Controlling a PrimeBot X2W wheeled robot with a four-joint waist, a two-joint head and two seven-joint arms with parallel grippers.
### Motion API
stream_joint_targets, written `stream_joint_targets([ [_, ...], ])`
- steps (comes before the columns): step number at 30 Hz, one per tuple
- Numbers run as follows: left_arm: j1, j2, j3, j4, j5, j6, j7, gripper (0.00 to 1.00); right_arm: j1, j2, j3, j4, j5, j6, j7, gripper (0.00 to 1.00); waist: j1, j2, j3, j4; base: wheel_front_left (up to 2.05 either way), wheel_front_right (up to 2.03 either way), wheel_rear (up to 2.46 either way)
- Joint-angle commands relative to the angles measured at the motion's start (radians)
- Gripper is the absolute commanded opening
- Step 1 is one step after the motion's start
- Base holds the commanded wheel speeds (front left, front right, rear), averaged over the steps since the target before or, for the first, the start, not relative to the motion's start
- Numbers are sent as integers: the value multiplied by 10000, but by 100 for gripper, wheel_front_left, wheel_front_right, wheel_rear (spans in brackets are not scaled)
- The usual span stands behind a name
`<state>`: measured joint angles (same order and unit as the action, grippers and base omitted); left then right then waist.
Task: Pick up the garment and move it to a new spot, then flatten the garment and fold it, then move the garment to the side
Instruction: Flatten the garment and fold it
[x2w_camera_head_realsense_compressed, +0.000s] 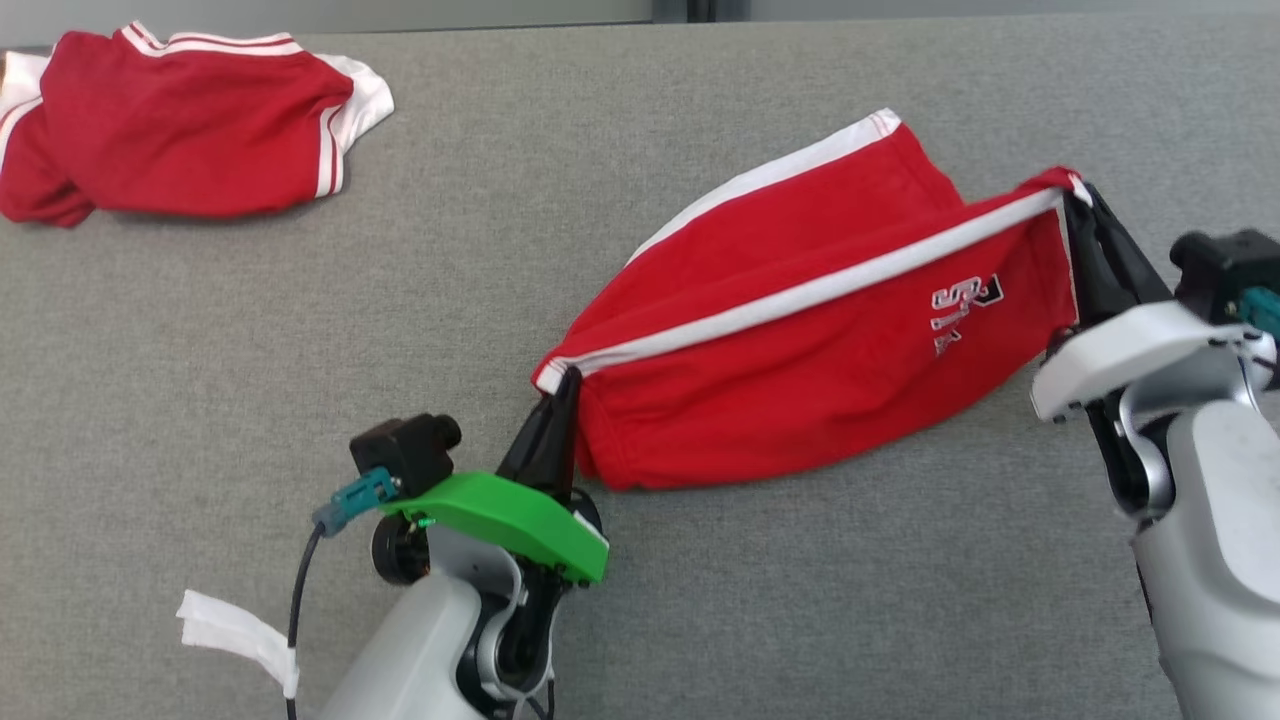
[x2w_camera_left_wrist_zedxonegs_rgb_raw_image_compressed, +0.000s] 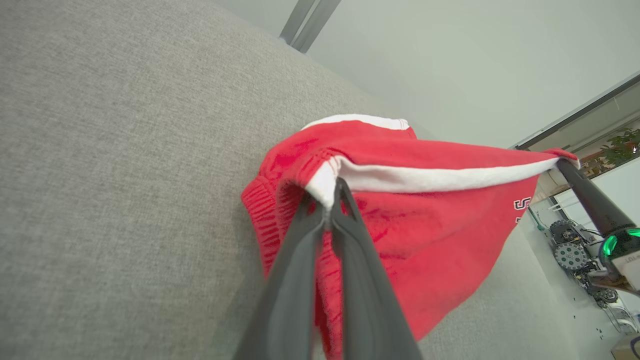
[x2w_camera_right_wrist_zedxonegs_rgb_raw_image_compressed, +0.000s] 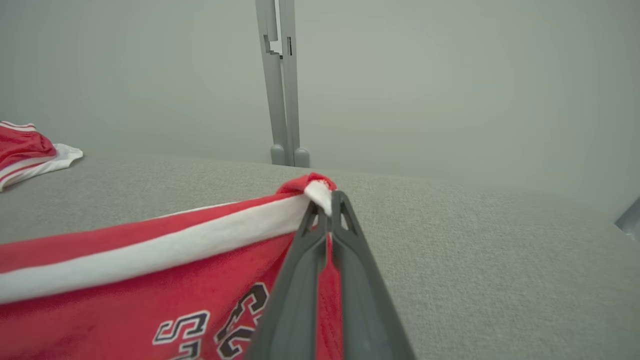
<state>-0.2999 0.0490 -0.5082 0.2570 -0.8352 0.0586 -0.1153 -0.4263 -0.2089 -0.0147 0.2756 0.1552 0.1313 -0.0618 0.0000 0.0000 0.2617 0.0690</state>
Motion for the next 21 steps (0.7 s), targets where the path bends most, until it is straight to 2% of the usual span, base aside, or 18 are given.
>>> stream_joint_targets([
  [1,-496,35,-40,269,-362,183,-180,0,-604,-121,147,561,79,-9,88,0,0,0,623,438,0,0,0],
  [11,-2436,35,-1316,1659,-1781,499,-933,0,-3470,-449,837,4170,89,-9,116,0,0,0,1148,965,0,0,0],
  [20,-3251,32,-2380,2205,-2598,667,-1381,0,-5080,-542,864,6469,-170,-9,-254,0,0,0,1309,1303,0,0,0],
  [21,-3311,31,-2525,2196,-2699,647,-1410,31,-5221,-530,887,6689,-227,-9,-325,5,0,0,1320,1330,0,0,0],
])
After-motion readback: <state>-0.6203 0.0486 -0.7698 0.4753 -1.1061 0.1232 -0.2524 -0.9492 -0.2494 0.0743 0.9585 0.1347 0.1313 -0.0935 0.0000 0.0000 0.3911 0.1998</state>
